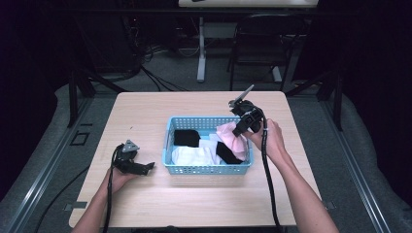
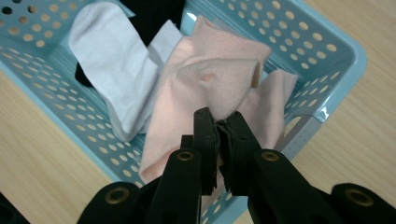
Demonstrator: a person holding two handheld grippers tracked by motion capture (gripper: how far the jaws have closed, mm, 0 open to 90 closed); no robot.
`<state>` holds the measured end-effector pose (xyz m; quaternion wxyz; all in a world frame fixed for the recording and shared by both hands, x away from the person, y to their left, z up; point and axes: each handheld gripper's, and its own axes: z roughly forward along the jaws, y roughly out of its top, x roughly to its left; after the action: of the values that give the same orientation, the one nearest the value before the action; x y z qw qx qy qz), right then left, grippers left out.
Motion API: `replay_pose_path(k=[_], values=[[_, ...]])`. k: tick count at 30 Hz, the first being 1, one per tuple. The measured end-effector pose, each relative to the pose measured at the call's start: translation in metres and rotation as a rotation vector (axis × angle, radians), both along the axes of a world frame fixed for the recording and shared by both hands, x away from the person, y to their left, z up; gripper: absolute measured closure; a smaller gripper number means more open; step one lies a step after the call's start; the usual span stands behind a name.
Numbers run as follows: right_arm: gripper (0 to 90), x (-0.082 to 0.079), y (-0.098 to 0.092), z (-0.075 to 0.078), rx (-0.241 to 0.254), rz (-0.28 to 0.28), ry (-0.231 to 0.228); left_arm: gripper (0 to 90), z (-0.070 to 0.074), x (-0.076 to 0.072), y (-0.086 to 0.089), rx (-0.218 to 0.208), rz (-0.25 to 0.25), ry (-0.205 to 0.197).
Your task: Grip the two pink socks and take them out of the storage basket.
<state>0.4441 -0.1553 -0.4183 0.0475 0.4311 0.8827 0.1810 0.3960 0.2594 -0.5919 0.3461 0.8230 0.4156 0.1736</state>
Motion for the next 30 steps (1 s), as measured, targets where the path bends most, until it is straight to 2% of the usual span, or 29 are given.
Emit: replay_pose_path(k=[6,10,11,12,18,30], values=[[85.1,-0.003,-0.005,0.016,0.029,0.013,-0.005,0.7,0.000,0.000,0.000,0.000,0.000,0.000],[85.2,-0.005,-0.008,0.027,0.043,0.007,-0.025,0.7,0.000,0.000,0.000,0.000,0.000,0.000],[85.1,-0.006,-0.009,0.030,0.033,0.012,-0.019,0.7,0.000,0.000,0.000,0.000,0.000,0.000],[85.1,-0.006,-0.011,0.034,0.038,0.012,-0.033,0.7,0.000,0.000,0.000,0.000,0.000,0.000],[85.1,-0.007,-0.018,0.044,0.036,0.002,-0.042,0.7,0.000,0.000,0.000,-0.001,0.000,0.000],[85.2,-0.009,-0.045,0.055,0.032,-0.044,-0.053,0.7,0.000,0.000,0.000,-0.001,0.002,0.001]])
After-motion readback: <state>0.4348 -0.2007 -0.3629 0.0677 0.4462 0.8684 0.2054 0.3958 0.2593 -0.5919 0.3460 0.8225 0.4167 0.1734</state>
